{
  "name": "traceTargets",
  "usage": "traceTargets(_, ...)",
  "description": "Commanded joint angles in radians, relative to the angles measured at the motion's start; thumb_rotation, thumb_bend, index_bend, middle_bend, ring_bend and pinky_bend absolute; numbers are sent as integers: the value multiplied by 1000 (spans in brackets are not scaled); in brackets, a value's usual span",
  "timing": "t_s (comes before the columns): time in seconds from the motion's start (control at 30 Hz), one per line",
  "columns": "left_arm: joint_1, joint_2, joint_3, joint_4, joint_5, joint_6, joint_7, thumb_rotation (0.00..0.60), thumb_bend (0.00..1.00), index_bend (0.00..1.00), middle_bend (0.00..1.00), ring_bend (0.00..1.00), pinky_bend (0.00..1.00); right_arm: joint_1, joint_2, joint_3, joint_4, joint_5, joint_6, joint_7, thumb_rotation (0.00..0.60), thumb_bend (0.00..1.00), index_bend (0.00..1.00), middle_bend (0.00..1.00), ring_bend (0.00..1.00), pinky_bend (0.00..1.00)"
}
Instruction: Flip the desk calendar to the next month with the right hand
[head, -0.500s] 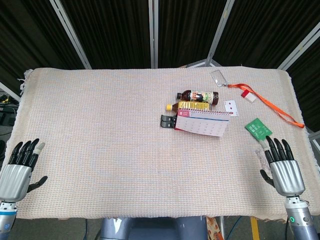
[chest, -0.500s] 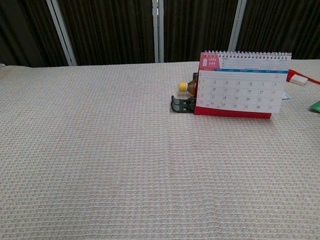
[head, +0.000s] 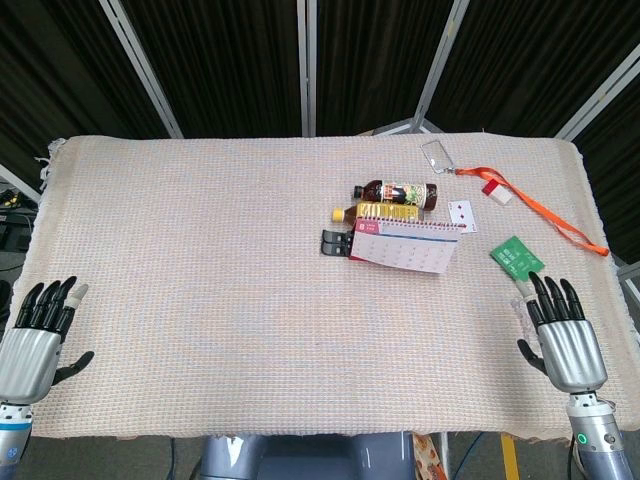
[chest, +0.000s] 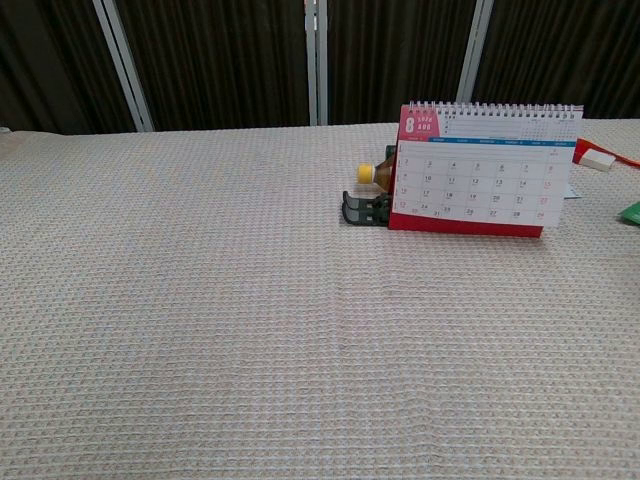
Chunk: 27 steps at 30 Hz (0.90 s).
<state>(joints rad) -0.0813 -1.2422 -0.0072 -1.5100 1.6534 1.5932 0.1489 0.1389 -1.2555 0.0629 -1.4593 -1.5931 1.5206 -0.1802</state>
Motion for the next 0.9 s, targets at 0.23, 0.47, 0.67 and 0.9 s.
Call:
traceTargets(0.23, -4, 1, -5, 3, -2, -1, -14, 600, 89, 0, 0, 0, 0, 91, -107, 107, -208, 220, -190, 182, 600, 182, 111, 676, 694, 563)
traceTargets(0.47, -4, 7, -4, 2, 0, 3, -32, 600, 89, 0, 0, 0, 0, 180, -175, 214, -283, 530, -433, 346, 600, 228, 80, 685, 702, 567)
traceTargets(0.67, -5, 10, -4, 1, 5, 6, -39, 600, 90, 0, 0, 0, 0, 206, -201, 247, -271, 633, -516, 427, 600, 252, 43, 685, 702, 567)
traceTargets(0.9, -8, 9, -3, -1, 7, 3, -40, 600, 88, 0, 0, 0, 0, 218, -235, 280, -240, 729, -595, 535, 600, 273, 1, 678, 702, 566)
